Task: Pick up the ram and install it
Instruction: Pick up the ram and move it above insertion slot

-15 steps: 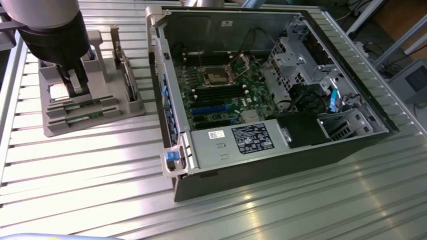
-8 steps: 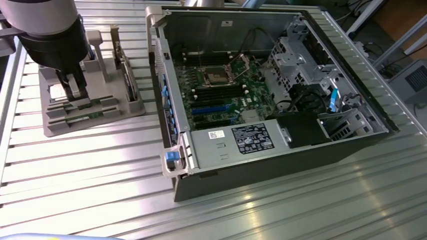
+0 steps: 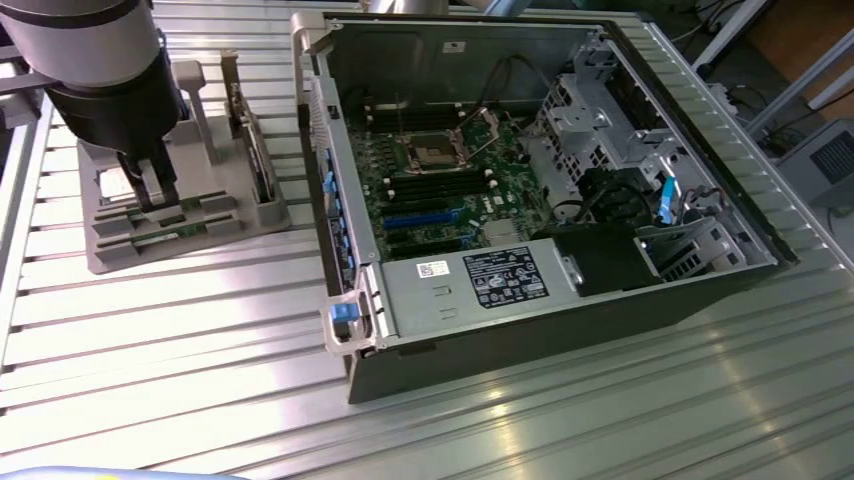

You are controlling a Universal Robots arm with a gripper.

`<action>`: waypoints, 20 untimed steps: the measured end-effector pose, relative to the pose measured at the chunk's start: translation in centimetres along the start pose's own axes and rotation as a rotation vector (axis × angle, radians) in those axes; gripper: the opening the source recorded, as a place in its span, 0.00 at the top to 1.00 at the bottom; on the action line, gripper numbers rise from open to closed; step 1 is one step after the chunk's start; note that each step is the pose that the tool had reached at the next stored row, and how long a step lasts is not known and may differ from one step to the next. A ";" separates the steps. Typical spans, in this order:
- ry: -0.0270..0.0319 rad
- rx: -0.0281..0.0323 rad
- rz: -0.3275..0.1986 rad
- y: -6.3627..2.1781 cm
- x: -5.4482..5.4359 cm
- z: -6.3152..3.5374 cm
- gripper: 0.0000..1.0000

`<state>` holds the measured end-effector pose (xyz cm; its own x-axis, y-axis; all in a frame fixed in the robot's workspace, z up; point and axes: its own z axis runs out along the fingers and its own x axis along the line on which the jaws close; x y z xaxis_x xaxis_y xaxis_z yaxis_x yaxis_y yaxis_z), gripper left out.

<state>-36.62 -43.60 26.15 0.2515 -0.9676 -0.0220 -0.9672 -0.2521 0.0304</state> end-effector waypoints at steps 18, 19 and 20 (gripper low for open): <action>0.0000 0.0001 0.000 -0.14 0.0 1.84 0.64; 0.0000 0.0001 0.000 -0.14 0.0 2.00 0.64; 0.0000 0.0001 0.000 -0.15 0.0 2.20 0.64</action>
<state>-36.56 -43.52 23.95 0.2515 -0.9676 -0.0220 -0.9672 -0.2521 0.0303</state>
